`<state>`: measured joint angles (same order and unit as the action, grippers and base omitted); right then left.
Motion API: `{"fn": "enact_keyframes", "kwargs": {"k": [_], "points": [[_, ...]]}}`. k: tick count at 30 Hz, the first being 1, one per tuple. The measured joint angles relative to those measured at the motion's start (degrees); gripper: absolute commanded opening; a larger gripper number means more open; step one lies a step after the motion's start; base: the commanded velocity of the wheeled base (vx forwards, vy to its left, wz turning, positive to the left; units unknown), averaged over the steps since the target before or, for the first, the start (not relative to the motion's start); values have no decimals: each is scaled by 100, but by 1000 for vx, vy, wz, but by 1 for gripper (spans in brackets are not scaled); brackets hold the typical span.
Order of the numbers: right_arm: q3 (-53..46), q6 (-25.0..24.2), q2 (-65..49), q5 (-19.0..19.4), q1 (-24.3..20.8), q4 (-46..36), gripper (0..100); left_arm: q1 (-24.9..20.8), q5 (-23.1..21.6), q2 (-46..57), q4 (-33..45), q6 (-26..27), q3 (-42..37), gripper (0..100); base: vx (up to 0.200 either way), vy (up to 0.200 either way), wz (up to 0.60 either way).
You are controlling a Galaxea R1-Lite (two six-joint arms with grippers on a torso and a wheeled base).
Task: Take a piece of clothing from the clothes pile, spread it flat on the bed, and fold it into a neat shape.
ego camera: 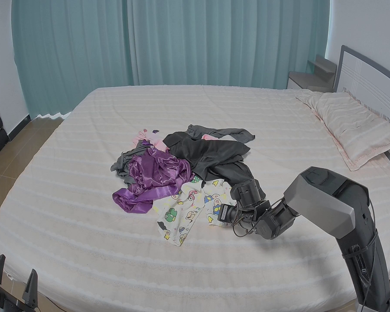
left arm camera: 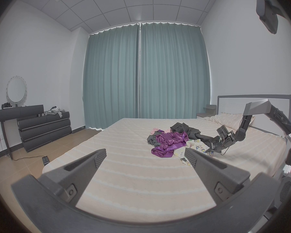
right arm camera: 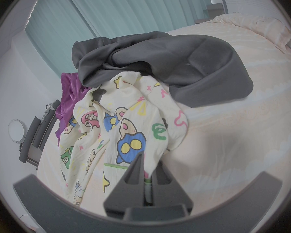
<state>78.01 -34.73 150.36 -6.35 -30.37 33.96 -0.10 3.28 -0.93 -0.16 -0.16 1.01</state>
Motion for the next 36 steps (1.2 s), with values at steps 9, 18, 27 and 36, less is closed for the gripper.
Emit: {"fn": "enact_keyframes", "kwargs": {"k": [9, 18, 27, 36], "points": [[-653, -330, -540, -11, 33, 128, 0, 0, -2, 0, 0, 0, 0, 100, 0, 0, 0], [-2478, -864, -2103, 914, -77, 618, 0, 0, -2, 0, 0, 0, 0, 100, 0, 0, 0], [-4342, -996, -3922, 1645, -304, 1724, 0, 0, -61, 0, 0, 45, 0, 100, 0, 0, 0], [-5029, -983, -5314, 1904, -594, 1982, 0, 0, -200, 0, -24, 254, 0, 100, 0, 0, 0]]}}
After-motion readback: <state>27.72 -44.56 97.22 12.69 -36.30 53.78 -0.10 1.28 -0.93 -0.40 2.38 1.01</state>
